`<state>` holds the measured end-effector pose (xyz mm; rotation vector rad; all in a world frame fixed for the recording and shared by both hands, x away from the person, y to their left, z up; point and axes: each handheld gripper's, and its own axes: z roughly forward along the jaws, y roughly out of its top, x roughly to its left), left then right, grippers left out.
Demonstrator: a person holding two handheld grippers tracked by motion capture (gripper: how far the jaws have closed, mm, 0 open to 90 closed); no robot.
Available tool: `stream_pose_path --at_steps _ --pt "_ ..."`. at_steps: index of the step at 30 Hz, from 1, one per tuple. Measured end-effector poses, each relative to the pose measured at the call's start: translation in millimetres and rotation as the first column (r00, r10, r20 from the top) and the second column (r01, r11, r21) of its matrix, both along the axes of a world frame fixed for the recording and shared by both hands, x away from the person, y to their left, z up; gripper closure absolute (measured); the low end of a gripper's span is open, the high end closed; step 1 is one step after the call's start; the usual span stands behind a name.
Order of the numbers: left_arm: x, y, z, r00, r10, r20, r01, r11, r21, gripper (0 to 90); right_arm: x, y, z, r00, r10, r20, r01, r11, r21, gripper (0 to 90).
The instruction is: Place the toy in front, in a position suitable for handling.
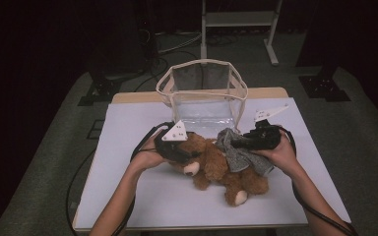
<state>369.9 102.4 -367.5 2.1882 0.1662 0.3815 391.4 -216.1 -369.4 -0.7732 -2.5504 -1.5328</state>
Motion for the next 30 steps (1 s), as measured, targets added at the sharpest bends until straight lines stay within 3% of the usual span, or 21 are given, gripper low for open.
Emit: stream_pose_path --at_steps 1,4,8,12,13,15,18,23,26,30 --pt "-0.7 1.2 -1.2 1.0000 -0.006 -0.004 0.006 1.0000 -0.001 32.7 2.8 1.3 -4.3 0.9999 0.005 -0.014 -0.005 1.0000 -0.001 73.3" --pt "-4.9 7.8 -6.6 0.9976 -0.013 -0.068 0.012 0.9999 -0.003 24.8 -0.3 5.9 -12.5 0.9991 0.028 -0.031 -0.028 0.9996 0.009 73.5" --pt "-15.5 14.4 -4.3 0.9903 -0.035 -0.134 0.040 0.9988 0.030 10.8 -21.1 17.5 -17.6 0.9978 0.065 -0.013 -0.064 0.9979 0.011 74.1" --pt "-25.1 21.3 4.1 0.9879 -0.061 -0.142 0.065 0.9976 0.024 11.7 -48.1 26.3 -14.5 0.9944 0.100 0.034 -0.100 0.9949 -0.007 74.3" --pt "-26.7 22.3 3.1 0.9888 -0.053 -0.140 0.059 0.9976 0.036 13.4 -52.9 27.6 -13.9 0.9934 0.107 0.042 -0.106 0.9943 -0.011 74.3" --pt "-28.5 22.5 -3.3 0.9830 -0.068 -0.170 0.077 0.9958 0.048 18.1 -65.4 31.7 -12.0 0.9894 0.134 0.056 -0.133 0.9908 -0.026 74.3" --pt "-36.1 23.3 -13.3 0.9862 -0.083 -0.143 0.087 0.9959 0.024 22.4 -73.6 35.0 -3.6 0.9849 0.149 0.087 -0.144 0.9875 -0.064 74.0" --pt "-40.9 25.2 -15.2 0.9882 -0.082 -0.129 0.086 0.9961 0.019 26.7 -65.6 45.3 14.0 0.9823 0.142 0.122 -0.134 0.9884 -0.072 73.9" --pt "-42.3 24.4 -14.3 0.9899 -0.078 -0.119 0.082 0.9962 0.029 28.7 -66.9 72.6 18.9 0.9687 0.206 0.139 -0.191 0.9754 -0.110 73.8" --pt "-41.8 28.8 -14.3 0.9906 -0.067 -0.120 0.070 0.9972 0.027 29.3 -70.6 88.4 11.9 0.9579 0.249 0.143 -0.226 0.9609 -0.160 73.6"
